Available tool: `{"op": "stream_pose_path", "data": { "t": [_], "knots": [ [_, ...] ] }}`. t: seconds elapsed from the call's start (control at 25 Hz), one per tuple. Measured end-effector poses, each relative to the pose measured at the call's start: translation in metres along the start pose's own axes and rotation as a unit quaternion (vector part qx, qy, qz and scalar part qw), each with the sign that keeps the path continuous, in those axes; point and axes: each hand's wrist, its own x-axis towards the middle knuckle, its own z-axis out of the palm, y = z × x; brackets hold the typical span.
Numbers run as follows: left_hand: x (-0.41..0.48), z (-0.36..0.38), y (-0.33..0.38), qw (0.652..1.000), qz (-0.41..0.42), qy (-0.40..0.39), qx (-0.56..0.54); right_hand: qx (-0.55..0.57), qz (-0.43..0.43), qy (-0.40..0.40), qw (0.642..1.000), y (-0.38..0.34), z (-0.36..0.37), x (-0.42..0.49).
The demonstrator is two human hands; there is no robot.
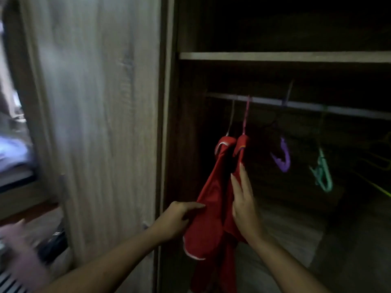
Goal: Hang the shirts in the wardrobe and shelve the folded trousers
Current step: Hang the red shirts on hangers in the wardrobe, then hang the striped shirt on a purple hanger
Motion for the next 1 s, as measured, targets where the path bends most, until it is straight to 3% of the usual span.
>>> {"op": "stream_pose_path", "data": {
  "t": [0.2,0.32,0.48,0.64,0.8,0.92,1.0],
  "knots": [
    [-0.084,-0.009,-0.025,0.995,-0.101,0.011,-0.004,0.097,-0.108,0.002,0.989,-0.073,0.025,-0.016],
    [-0.167,-0.046,-0.059,0.975,-0.210,0.068,-0.032,0.184,-0.158,-0.058,0.968,-0.150,0.071,-0.029],
    [-0.278,-0.112,-0.122,0.929,-0.338,0.149,0.020,0.251,-0.213,-0.158,0.931,-0.260,0.141,-0.038],
    [-0.378,-0.181,-0.201,0.847,-0.434,0.304,0.045,0.343,-0.165,-0.252,0.890,-0.378,0.218,-0.036],
    [-0.437,-0.237,-0.271,0.762,-0.509,0.398,0.039,0.373,-0.144,-0.348,0.848,-0.486,0.299,-0.028],
    [-0.456,-0.262,-0.318,0.756,-0.526,0.389,0.026,0.347,-0.115,-0.355,0.860,-0.542,0.355,-0.024],
    [-0.449,-0.271,-0.336,0.744,-0.526,0.409,-0.047,0.280,-0.093,-0.379,0.877,-0.560,0.383,-0.024]
  ]
}}
